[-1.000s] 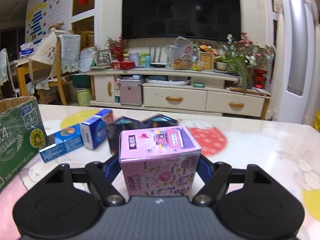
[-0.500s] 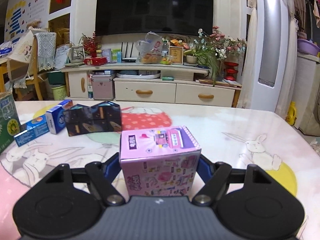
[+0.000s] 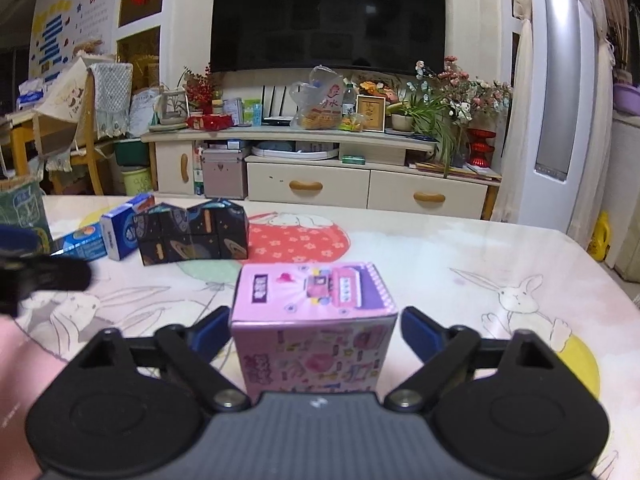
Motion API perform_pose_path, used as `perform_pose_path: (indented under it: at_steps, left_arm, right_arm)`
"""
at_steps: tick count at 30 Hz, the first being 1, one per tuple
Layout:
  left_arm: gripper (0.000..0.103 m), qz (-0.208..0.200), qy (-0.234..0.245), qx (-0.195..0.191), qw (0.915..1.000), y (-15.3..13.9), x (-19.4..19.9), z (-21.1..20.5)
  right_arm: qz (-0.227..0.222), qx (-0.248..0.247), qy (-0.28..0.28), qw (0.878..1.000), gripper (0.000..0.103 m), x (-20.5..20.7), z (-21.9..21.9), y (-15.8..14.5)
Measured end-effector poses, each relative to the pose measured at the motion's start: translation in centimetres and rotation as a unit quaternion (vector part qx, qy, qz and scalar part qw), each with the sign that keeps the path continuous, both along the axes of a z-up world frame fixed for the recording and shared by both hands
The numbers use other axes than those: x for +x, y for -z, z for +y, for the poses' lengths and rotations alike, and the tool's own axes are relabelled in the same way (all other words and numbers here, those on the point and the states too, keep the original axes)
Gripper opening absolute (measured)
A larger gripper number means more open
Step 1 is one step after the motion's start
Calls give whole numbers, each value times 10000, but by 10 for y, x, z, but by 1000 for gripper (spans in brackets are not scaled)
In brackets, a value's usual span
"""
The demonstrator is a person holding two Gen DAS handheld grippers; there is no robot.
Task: Organize rigid objects
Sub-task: 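Lower the left gripper onto the dark space-print cube and grasp it while the right holds the pink box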
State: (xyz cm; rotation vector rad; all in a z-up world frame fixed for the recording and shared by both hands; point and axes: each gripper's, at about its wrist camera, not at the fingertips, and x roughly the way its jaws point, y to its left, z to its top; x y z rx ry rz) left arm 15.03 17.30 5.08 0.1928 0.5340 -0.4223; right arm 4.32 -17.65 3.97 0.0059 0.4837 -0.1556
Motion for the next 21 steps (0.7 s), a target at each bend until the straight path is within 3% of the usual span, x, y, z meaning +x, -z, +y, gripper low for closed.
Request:
perform_pose_path:
  at_steps: [4,7,10,14,21]
  left_arm:
    - [103,72,434,262,9987,1,32,-29]
    - [103,-59,491,592,9970,2,51,-43]
    - [103,99,663,759,9949,5,70,-55]
    - [95,199,866,1069,9903,11,91,-72]
    - [94,396,991,1500,9829,21,112,-84]
  right_arm:
    - [39,240,-19,9997,98,3,-7,-3]
    - [103,385,46,9992,98,6,-14,-1]
    - [179,756,117,9969,101,9,-24,0]
    - [263,1202,244,9921,101,12,-37,2]
    - [298,1389,268,9895,102,15,-42,4]
